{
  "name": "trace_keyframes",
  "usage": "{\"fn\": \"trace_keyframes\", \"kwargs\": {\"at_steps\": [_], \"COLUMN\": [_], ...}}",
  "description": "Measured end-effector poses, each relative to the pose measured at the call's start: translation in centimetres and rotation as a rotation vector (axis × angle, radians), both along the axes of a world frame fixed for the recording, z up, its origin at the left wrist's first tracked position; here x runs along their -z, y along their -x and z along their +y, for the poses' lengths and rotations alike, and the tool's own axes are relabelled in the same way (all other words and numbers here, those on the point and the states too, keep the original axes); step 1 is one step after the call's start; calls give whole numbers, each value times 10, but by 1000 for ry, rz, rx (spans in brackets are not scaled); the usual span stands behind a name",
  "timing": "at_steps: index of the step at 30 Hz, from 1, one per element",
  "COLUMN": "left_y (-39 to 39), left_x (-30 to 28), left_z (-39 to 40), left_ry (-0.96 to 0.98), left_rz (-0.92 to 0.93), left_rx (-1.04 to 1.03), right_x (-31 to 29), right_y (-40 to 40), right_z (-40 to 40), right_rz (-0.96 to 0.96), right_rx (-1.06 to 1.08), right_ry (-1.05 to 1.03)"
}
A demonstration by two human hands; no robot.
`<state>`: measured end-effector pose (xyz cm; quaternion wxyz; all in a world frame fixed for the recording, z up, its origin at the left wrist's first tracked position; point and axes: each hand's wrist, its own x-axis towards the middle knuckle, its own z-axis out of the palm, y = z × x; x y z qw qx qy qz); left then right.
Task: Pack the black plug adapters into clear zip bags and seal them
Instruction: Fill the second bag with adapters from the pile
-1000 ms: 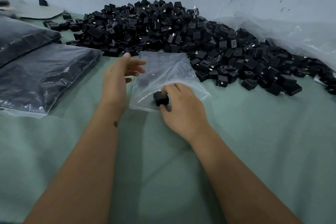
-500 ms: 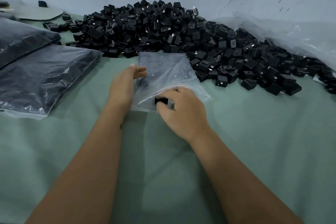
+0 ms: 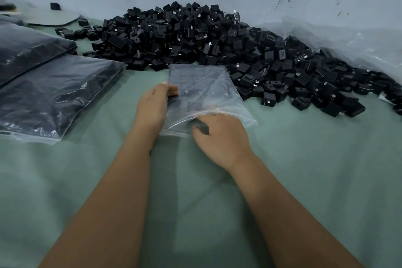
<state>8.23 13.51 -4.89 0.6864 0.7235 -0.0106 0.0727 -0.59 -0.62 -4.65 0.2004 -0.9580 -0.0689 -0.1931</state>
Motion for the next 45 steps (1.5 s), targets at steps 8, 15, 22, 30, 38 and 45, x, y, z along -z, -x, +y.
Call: {"fn": "trace_keyframes", "kwargs": {"at_steps": [8, 15, 22, 30, 38, 45], "left_y": [4, 5, 9, 11, 23, 32], "left_x": [-2, -3, -3, -1, -9, -8], "left_z": [0, 1, 0, 0, -6, -18], "left_ry": [-24, -38, -411, -598, -940, -875], "left_rz": [11, 16, -93, -197, -492, -484], "left_rx": [9, 39, 107, 70, 13, 245], "right_x": [-4, 1, 8, -12, -7, 4], "right_y": [-23, -31, -16, 8, -9, -19], "right_z": [2, 6, 6, -3, -86, -99], "right_rz": [274, 325, -8, -508, -331, 74], "right_rx": [55, -17, 22, -152, 450, 500], "right_ry": [33, -45, 167, -33, -426, -346]}}
